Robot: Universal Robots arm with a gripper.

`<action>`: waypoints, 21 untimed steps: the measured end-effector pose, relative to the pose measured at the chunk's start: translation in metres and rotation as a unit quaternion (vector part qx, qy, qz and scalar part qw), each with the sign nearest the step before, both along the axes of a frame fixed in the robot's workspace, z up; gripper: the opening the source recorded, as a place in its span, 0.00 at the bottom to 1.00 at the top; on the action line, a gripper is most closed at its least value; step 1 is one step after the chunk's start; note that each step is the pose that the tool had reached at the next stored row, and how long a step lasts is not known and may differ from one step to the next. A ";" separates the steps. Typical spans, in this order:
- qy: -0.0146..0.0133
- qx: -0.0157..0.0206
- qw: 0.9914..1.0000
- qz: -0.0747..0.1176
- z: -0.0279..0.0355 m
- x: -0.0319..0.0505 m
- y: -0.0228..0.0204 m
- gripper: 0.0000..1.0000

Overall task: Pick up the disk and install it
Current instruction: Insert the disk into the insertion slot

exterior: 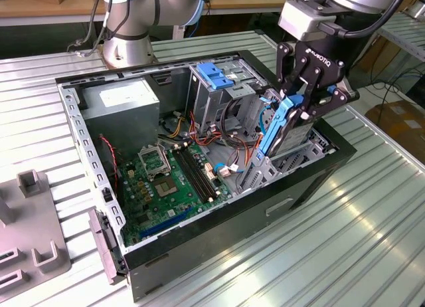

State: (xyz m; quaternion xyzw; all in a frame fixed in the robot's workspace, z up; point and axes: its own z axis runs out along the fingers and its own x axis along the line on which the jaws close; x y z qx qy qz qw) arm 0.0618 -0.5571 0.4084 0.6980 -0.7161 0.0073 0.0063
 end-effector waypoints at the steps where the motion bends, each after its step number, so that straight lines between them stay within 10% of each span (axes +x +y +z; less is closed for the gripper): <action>1: 0.000 0.000 1.000 0.000 -0.0006 0.0000 0.0000 0.37; 21: 0.000 0.000 1.000 0.000 -0.0141 0.0001 -0.0004 0.37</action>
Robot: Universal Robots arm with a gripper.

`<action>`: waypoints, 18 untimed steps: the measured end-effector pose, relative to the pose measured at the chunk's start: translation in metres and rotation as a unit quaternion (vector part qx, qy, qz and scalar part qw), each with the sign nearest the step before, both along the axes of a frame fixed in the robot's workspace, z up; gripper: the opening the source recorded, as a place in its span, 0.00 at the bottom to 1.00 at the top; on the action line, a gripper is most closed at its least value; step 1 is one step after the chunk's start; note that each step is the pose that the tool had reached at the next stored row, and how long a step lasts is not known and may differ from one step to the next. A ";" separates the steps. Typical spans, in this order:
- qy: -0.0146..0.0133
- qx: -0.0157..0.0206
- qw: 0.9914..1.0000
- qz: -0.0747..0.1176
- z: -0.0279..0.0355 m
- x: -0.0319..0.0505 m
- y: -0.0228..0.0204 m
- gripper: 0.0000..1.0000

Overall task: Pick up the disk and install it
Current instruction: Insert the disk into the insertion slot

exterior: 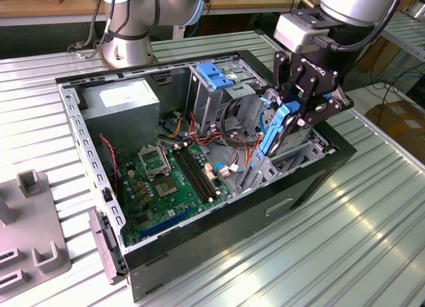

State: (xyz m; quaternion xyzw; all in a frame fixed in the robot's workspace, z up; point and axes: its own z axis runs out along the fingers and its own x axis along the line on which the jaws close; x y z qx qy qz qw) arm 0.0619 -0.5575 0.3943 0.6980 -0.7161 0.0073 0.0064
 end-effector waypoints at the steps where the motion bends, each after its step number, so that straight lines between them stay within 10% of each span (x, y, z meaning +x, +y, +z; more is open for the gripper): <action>1: 0.000 0.000 1.000 0.000 -0.0007 0.0000 -0.0001 0.37; 18: 0.000 0.000 1.000 0.000 -0.0165 0.0002 -0.0014 0.37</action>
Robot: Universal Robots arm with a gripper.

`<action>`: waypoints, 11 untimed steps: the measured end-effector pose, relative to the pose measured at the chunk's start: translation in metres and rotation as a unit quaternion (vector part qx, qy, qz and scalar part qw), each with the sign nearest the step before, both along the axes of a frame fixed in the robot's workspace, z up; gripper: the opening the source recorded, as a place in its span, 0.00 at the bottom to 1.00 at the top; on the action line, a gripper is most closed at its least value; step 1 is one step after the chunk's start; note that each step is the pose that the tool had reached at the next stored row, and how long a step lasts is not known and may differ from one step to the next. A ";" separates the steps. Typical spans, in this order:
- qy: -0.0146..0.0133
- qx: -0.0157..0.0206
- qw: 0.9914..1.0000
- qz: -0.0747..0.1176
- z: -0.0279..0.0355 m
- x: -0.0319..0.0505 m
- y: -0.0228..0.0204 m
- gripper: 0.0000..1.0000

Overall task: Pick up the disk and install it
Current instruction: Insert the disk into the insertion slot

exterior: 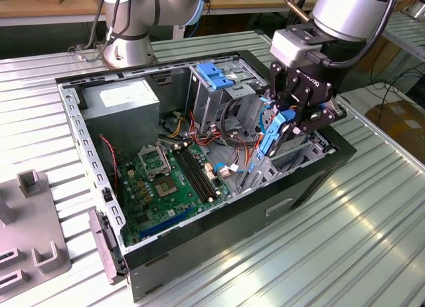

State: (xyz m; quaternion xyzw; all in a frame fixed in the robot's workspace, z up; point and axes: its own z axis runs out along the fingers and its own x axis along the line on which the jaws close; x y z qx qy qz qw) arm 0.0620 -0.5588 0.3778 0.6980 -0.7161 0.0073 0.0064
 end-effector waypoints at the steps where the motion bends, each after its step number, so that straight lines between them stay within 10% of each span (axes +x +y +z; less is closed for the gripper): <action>1: 0.000 0.000 1.000 0.000 -0.0014 0.0000 -0.0001 0.37; 11: 0.000 0.000 1.000 0.000 -0.0107 0.0003 -0.0012 0.37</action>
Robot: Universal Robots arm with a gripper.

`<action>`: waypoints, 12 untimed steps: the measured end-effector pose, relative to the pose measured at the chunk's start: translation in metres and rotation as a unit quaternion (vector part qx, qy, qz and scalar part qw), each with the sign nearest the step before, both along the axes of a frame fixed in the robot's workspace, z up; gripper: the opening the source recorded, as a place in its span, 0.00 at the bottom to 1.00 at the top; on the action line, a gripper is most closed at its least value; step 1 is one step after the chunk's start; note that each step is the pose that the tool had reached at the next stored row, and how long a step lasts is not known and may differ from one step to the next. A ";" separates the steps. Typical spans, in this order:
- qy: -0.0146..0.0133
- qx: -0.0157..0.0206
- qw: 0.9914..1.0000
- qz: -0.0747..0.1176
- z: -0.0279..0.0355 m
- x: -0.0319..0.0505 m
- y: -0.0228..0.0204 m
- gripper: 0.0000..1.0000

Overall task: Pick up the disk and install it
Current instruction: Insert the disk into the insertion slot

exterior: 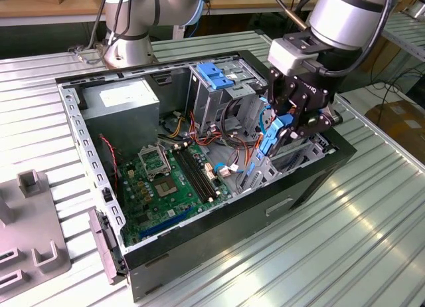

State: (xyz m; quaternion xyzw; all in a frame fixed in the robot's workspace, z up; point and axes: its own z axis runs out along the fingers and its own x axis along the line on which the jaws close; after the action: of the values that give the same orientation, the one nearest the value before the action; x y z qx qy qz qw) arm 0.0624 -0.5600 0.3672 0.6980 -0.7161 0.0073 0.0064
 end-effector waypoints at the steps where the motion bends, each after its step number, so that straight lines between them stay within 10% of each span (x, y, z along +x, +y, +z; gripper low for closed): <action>1: 0.000 0.000 1.000 0.000 -0.0008 0.0000 -0.0001 0.37; 12: 0.000 0.000 1.000 0.000 -0.0026 0.0001 -0.0003 0.38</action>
State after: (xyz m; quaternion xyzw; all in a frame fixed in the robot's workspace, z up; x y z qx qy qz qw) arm 0.0625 -0.5604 0.3646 0.6979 -0.7161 0.0073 0.0064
